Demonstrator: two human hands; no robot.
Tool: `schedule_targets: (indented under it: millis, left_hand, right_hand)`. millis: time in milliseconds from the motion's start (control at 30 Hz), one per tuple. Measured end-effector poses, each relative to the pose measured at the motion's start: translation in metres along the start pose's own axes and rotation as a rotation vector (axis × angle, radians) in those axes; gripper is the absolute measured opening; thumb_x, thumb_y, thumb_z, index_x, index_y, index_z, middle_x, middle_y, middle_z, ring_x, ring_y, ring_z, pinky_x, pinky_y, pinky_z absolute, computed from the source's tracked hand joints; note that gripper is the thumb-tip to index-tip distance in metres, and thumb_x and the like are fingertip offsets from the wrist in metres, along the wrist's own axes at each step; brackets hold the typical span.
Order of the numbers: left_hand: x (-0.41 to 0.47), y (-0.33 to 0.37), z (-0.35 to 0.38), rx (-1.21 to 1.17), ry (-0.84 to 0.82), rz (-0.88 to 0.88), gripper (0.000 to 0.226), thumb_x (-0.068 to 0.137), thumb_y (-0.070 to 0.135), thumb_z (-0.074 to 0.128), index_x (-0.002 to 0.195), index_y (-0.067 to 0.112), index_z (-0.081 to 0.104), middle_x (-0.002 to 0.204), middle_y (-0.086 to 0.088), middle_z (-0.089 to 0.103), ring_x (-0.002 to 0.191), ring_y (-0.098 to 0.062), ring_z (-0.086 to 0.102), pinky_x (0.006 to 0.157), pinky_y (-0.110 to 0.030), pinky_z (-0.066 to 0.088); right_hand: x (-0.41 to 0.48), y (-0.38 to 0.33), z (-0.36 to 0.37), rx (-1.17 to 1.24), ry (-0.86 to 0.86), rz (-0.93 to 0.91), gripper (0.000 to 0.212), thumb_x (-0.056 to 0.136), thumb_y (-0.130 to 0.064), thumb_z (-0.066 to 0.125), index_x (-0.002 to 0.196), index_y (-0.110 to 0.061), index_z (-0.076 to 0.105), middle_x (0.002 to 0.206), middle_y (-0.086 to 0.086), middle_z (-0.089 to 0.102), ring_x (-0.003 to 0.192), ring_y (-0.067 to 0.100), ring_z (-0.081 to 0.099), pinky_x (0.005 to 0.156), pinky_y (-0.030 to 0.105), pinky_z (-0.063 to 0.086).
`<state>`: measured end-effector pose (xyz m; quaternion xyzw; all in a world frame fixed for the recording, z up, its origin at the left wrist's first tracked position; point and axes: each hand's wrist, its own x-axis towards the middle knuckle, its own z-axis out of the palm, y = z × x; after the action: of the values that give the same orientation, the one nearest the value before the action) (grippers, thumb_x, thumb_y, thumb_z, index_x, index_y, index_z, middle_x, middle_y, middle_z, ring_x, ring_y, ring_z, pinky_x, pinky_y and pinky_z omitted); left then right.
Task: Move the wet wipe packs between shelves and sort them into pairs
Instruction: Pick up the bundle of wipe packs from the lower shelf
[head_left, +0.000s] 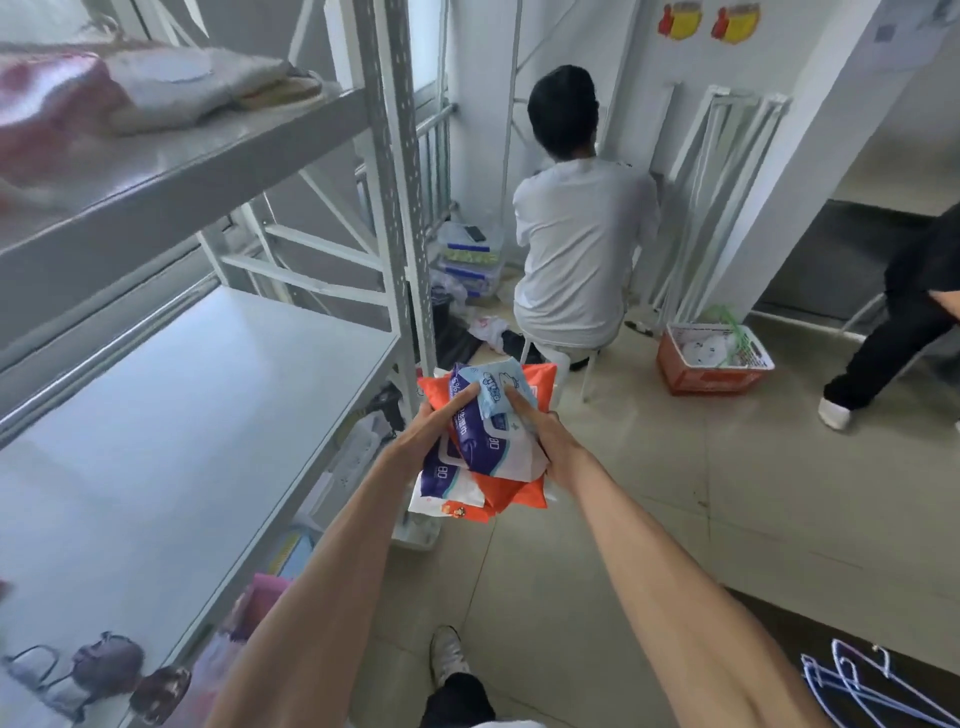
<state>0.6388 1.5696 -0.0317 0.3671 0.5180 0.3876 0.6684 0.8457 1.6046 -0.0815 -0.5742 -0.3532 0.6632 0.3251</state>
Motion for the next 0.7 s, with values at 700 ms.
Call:
schedule_targets:
  millis: [700]
  left_hand:
    - [-0.082,-0.024,-0.286,-0.444,0.716,0.052,0.085,0.071,0.072,0.08,0.135,0.019,0.065,0.124,-0.014,0.076,0.115,-0.039,0.073,0.102,-0.054,0.057]
  right_hand:
    - [0.168,0.007,0.371,-0.557,-0.669,0.164,0.13,0.054,-0.075,0.091,0.156,-0.017,0.034,0.132,0.014,0.069,0.106,0.034,0.077,0.089,0.057,0.062]
